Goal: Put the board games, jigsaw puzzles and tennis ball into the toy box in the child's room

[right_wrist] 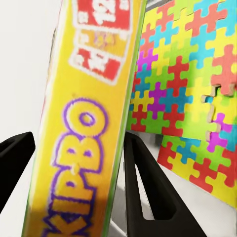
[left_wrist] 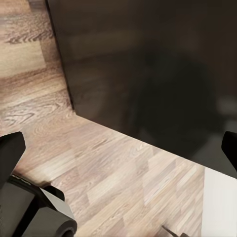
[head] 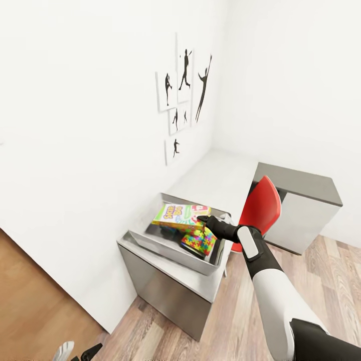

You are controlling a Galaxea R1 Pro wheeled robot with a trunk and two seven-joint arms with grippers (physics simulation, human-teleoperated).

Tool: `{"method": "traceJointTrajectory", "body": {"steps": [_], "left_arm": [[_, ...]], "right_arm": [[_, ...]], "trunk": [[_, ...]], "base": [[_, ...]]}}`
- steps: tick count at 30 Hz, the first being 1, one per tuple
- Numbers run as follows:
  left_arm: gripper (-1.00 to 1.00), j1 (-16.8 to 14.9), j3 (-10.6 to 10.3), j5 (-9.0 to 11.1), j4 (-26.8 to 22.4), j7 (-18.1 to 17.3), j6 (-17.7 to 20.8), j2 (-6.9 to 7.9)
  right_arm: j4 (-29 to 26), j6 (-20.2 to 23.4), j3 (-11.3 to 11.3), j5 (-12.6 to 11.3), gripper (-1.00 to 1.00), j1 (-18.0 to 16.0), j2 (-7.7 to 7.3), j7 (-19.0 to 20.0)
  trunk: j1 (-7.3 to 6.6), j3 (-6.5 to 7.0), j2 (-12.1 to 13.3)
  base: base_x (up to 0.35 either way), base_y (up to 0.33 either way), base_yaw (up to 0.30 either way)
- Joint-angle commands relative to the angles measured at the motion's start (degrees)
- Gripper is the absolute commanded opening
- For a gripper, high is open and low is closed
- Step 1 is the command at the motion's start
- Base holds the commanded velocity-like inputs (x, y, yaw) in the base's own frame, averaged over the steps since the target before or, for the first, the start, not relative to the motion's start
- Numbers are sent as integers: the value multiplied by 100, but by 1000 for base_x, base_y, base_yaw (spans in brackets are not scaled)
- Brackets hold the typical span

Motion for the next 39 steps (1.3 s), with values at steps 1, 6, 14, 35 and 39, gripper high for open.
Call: {"method": "traceJointTrajectory", "body": {"steps": [1, 6, 14, 35, 39], "left_arm": [[100, 1, 8, 23, -6, -5, 38, -1], [100, -1, 8, 23, -7, -5, 38, -1], [100, -1, 8, 24, -8, -5, 39, -1], [100, -3, 8, 24, -6, -5, 38, -1], [100, 0, 6, 24, -7, -5, 39, -1]], "right_arm": [[-2, 30, -45, 14, -100, -10, 6, 21], [0, 17, -62, 11, -100, -16, 1, -32], [-3, 0, -75, 8, -100, -22, -2, -115], [-10, -10, -79, 16, -100, -89, 4, -147], [-25, -43, -79, 20, -100, -86, 11, -149]], "trunk": [[3, -20, -12], [3, -66, -12], [3, -141, -12], [3, -334, -12], [3, -357, -12]], "base": [[0, 0, 0], [0, 0, 0], [0, 0, 0], [0, 0, 0], [0, 0, 0]]}}
